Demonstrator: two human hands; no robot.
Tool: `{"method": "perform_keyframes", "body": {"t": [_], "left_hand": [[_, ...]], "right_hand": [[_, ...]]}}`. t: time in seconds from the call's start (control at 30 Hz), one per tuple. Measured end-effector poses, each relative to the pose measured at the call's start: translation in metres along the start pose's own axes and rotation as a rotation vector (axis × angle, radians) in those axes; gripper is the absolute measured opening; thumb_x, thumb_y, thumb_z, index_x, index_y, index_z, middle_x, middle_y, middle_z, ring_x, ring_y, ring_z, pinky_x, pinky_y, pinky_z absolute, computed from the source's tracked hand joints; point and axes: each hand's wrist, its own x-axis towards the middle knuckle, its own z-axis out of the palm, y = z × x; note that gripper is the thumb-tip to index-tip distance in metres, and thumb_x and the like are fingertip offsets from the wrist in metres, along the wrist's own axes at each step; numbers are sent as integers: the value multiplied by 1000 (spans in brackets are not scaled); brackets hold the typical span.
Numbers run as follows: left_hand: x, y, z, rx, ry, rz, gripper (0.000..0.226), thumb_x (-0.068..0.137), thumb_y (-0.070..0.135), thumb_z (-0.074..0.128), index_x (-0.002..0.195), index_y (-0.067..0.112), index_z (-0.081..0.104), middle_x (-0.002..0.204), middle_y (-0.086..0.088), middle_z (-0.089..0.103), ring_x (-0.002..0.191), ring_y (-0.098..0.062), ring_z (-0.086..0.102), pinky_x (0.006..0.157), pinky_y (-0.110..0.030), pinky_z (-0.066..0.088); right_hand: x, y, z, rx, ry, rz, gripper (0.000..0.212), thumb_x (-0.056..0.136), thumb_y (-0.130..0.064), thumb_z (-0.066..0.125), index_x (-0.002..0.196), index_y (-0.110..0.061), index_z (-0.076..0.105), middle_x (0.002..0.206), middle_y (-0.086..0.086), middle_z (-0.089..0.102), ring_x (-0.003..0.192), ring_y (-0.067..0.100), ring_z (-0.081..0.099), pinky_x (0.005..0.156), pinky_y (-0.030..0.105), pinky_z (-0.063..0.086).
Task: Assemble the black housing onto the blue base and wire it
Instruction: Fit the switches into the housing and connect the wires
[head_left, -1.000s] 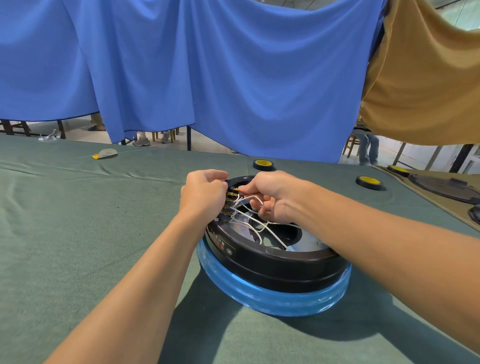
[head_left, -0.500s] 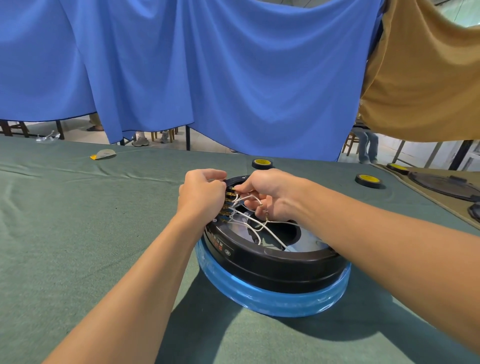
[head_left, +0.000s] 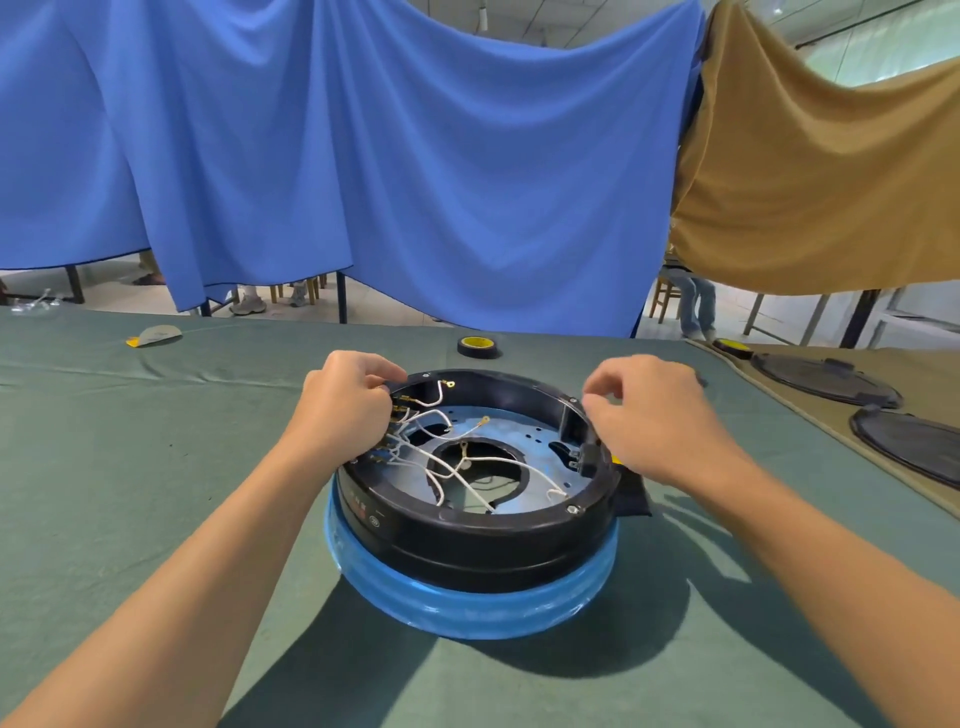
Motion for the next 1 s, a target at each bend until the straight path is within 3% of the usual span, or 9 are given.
{"method": "perform_keyframes", "body": {"t": [0.07,0.2,0.37,0.47,0.57,0.63,0.7,0.8,1.0], "left_hand": [[-1,2,0,61,1,22,41,97,-3,41,120,18,68,124,-11,65,117,-28,53,80,-29,49],[1,7,0,179,-10,21,45,92,-2,37,122,18,65,124,-13,63,106,-28,53,70,-29,46],[-2,12,-1,424,-45,31,25,96,16,45,113,15,63,112,-15,65,99,-36,56,84,-39,50],[-10,28,4,583,-59,176,32,100,35,43,114,13,61,118,-11,62,106,-35,54,91,-43,48],[-28,56,16,474,-226,375,54,96,58,37,129,20,56,133,-1,57,119,-24,52,100,-39,42],[-44,70,27,491,-362,489,74,87,73,31,141,25,46,144,6,48,132,-17,44,107,-36,36],[-55,71,40,523,-437,574,74,89,71,35,148,27,38,153,8,38,141,-14,30,112,-34,25],[-58,65,51,542,-528,572,65,95,61,38,149,24,36,159,7,27,143,-4,17,112,-25,15],[-54,66,61,621,-423,597,41,101,42,39,129,16,56,143,1,48,135,-14,36,106,-27,22]], "right_hand": [[-5,24,2,4,-27,101,18,90,-15,56,100,-18,72,108,3,70,105,24,60,88,33,48],[-11,37,14,409,-183,231,34,82,6,53,88,-17,77,87,0,76,88,19,70,80,39,58],[0,34,27,447,-189,230,43,81,9,48,86,-20,80,83,3,76,86,26,71,75,45,60],[7,27,27,724,-356,210,52,80,18,37,92,-11,78,91,11,76,85,23,70,72,33,60],[14,20,23,945,-454,214,42,88,18,37,106,0,70,102,14,73,89,18,70,73,22,56],[20,27,21,773,-326,148,29,92,8,47,104,-4,71,100,10,73,92,19,68,81,28,55],[25,43,14,454,-180,45,21,91,-2,56,99,-11,73,98,6,74,93,18,68,89,34,52],[23,77,1,130,-106,22,19,92,-12,58,100,-16,74,101,2,73,100,18,64,94,28,45],[4,136,6,-79,-133,161,14,90,-20,62,99,-19,73,100,3,72,100,24,61,86,33,48]]}}
